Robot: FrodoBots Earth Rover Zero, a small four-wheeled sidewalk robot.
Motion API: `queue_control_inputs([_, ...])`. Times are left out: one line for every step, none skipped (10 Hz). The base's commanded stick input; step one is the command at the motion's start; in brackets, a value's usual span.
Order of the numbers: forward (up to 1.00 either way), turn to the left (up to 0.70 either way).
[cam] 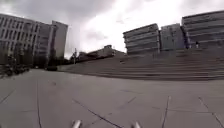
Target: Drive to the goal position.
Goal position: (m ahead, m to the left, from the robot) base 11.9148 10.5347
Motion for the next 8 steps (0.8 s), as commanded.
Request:
queue_control_inputs([0.70,0.00])
queue_control_inputs([0.70,0.00])
queue_control_inputs([0.70,0.00])
queue_control_inputs([0.70,0.00])
queue_control_inputs([0.70,0.00])
queue_control_inputs([0.70,0.27])
queue_control_inputs([0.70,0.35])
queue_control_inputs([0.70,0.35])
